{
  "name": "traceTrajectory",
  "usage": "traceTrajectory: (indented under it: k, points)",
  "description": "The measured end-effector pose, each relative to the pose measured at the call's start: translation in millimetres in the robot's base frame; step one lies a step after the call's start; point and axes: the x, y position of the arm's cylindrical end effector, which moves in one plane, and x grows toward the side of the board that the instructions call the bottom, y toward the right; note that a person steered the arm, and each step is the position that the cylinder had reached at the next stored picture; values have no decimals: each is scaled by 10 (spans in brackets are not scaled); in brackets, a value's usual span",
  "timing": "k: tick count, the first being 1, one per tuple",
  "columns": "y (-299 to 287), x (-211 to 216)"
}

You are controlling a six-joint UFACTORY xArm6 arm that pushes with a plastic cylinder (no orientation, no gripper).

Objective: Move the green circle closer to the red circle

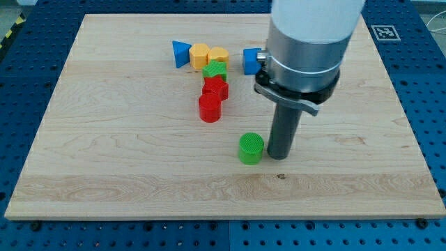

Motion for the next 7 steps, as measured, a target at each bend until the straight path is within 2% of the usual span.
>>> traceTrajectory:
  k: [3,5,7]
  points:
    - [-88,323]
    - [-620,83]
    - [-792,-149]
